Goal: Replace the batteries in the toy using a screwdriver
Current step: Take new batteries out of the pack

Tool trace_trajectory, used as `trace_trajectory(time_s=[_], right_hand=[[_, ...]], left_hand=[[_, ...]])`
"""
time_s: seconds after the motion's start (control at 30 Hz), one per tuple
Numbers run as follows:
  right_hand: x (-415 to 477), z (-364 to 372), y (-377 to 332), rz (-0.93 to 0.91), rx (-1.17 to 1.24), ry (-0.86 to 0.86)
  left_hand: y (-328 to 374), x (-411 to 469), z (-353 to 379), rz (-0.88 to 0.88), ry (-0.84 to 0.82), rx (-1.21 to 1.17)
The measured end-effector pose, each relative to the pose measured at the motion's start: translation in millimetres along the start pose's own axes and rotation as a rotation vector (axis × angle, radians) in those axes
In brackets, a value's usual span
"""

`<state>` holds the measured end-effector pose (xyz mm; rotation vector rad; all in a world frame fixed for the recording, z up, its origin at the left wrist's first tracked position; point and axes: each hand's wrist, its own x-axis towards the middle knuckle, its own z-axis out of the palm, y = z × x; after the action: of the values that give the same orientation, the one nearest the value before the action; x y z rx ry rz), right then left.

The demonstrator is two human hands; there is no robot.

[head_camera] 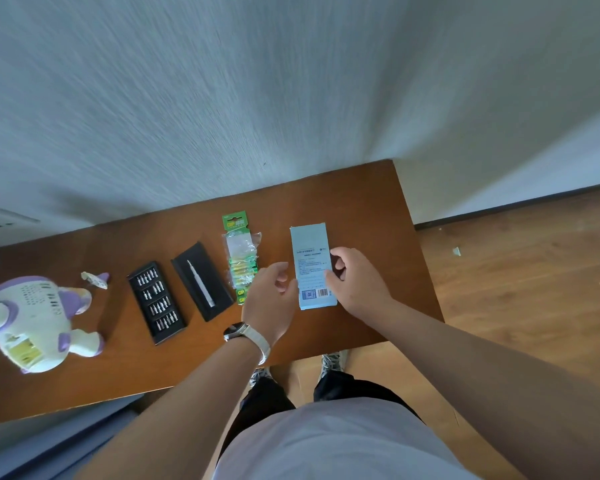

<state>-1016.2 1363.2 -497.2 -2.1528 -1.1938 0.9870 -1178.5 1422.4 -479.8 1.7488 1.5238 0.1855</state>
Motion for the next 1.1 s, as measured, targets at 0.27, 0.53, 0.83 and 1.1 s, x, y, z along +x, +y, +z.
trace_trajectory(time_s=[0.27, 0.53, 0.83, 1.1], right_hand=[[18, 10, -31, -0.353, -0.368, 0.051], [47, 45, -69, -0.556, -0.732, -0.119], [63, 59, -90, -0.520, -0.743, -0.174], [77, 65, -94, -0.497, -0.660, -0.208]], left_hand=[[-31, -17, -43, 0.000, 0.222, 0.116], [-41, -8, -37, -0.123, 0.151, 0.323], [-36, 2, -29, -0.158, 0.170, 0.445], [-42, 4, -26, -0.141, 0.190, 0.392]])
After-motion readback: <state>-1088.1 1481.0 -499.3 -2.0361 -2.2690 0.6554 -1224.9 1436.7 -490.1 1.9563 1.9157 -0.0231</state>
